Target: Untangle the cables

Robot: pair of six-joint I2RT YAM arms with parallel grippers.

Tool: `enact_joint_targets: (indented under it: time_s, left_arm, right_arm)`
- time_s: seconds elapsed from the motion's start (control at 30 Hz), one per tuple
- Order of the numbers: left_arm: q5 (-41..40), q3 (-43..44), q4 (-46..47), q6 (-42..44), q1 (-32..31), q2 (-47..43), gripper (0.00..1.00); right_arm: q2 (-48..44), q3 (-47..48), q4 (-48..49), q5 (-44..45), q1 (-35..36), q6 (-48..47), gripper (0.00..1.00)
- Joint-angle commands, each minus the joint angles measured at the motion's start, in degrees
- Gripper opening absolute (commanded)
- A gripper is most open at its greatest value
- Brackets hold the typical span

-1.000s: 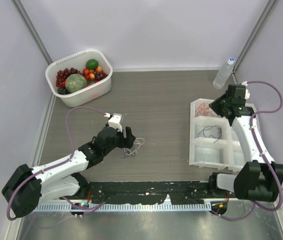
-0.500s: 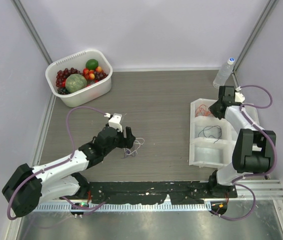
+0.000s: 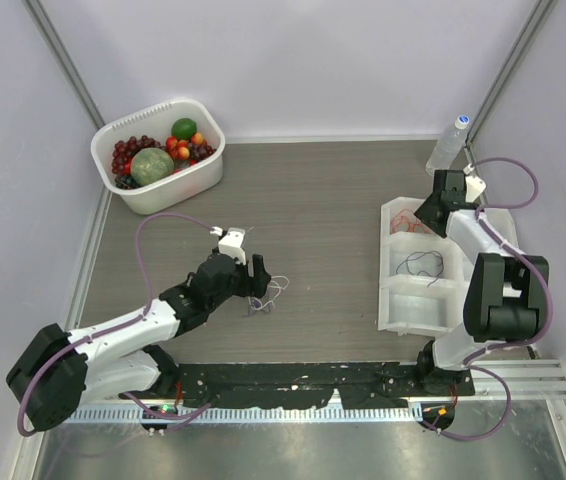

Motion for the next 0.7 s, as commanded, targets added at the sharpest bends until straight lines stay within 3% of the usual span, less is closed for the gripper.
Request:
enact_joint_targets:
  time_s: [0.0,0.07,0.2,0.3,0.37,0.43,0.5,0.57,0.67]
  left_arm:
    - [-2.4,1.2,3.0,0.7,-0.2,0.6,0.76]
    - [-3.8,0.9,3.4,0.6,-0.1,1.2,0.76]
    - [-6.0,0.5,4.0,0.3,-0.1,2.6,0.77]
    - [-4.6,0.3,3.2,-2.8,1.2,3.2,0.76]
    - [-1.7,0.8,1.0,-6.4,2.8,2.9,0.76]
    - [0.1,0.5,-1.0,-9.9,3.2,1.8,0.75]
    - [1.3,-1.0,-2.2,-13.5,3.2,-0.1,0.74]
    - [2.8,-3.2,-3.0,-17.5,3.2,-2.8,0.73]
    - [6.1,-6.5,-3.3,-22.3,3.3,-6.1,0.71]
  right_arm:
    - [-8.2,0.1,-0.9,1.1,1.9,-4.7,0.54]
    - [-12.5,-1.1,-2.3,3.2,4.4,-6.4,0.55]
    - [-22.0,-4.8,-3.6,6.3,16.3,-6.2,0.55]
    - [-27.6,-11.3,-0.3,-0.1,28.5,0.5,0.54]
    - [-29.5,-17.8,7.2,-7.9,34.5,7.1,0.54]
    - [-29.1,-25.7,26.3,-14.3,40.2,14.6,0.53]
    - [-25.4,-31.4,39.3,-18.9,45.5,19.5,0.53]
    - [-20.2,-31.9,44.5,-20.9,48.9,20.5,0.53]
    - [-13.3,-27.7,43.9,-24.1,50.6,17.5,0.53]
